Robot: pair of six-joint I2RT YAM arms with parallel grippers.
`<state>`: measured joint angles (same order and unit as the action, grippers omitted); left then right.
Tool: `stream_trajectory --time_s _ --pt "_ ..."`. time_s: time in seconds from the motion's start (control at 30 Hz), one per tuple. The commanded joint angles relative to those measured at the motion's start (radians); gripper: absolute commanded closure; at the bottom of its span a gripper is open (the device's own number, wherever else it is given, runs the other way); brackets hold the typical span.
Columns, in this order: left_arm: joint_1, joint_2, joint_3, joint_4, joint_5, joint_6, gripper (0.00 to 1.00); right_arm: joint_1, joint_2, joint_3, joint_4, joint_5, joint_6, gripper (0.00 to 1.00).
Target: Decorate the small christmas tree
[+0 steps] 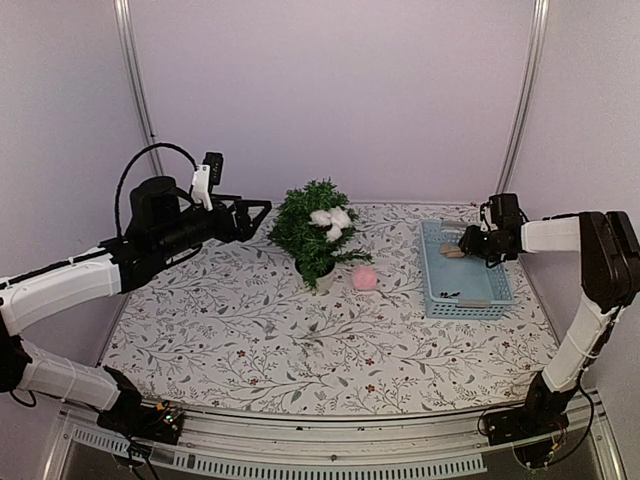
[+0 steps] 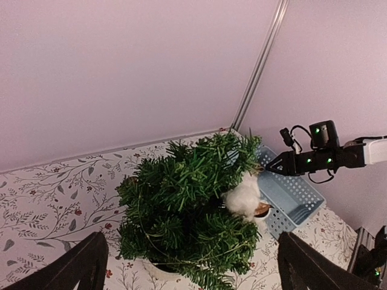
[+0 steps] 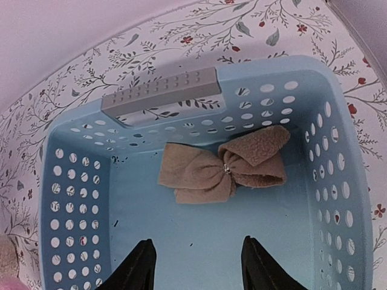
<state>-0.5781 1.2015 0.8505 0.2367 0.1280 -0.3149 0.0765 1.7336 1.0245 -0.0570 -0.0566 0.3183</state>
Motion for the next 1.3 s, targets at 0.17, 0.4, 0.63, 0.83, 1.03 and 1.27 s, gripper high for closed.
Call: stream_trajectory --time_s 0.17,0.4,0.63,0.83,1.03,1.27 --pt "0.014 -0.039 -0.031 0.066 -0.07 -0.009 0.01 -0.011 0.168 0.092 0.075 0.132 0.178 0.47" --pt "0.014 -0.051 -0.05 0.069 -0.097 0.003 0.01 -0.023 0.259 0.161 0.09 0.087 0.215 0.45" --pt "0.014 -0.05 -0.058 0.046 -0.128 0.024 0.01 -0.03 0.311 0.203 0.102 0.067 0.233 0.62" --pt "0.1 -0.003 -0.082 -0.009 -0.035 -0.037 0.01 -0.029 0.303 0.196 0.099 0.067 0.213 1.0" --pt "0.206 0.06 -0.136 0.076 0.054 -0.099 0.01 -0.028 0.234 0.146 0.134 0.004 0.188 1.0" --pt "0.28 0.194 -0.149 0.192 0.107 -0.114 0.09 -0.029 0.129 0.103 0.155 -0.053 0.161 1.0"
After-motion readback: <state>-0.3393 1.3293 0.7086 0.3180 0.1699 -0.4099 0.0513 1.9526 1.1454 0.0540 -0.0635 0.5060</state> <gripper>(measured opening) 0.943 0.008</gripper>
